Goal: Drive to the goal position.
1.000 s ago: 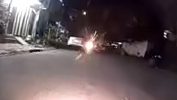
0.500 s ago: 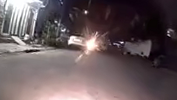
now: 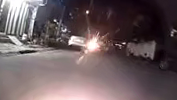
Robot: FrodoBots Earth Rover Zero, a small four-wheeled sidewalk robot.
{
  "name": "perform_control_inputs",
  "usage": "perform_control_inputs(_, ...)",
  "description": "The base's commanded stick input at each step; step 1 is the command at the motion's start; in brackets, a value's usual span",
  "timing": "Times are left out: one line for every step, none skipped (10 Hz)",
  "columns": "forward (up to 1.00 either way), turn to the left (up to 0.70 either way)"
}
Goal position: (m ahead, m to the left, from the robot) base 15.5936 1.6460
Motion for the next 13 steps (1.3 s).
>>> perform_control_inputs(0.85, 0.00)
perform_control_inputs(0.85, 0.00)
perform_control_inputs(0.85, 0.00)
perform_control_inputs(0.85, 0.00)
perform_control_inputs(0.85, 0.00)
perform_control_inputs(0.85, 0.00)
perform_control_inputs(0.85, -0.24)
perform_control_inputs(0.85, -0.34)
perform_control_inputs(0.85, -0.16)
perform_control_inputs(0.85, -0.05)
perform_control_inputs(0.85, 0.00)
perform_control_inputs(0.85, 0.00)
perform_control_inputs(0.85, 0.00)
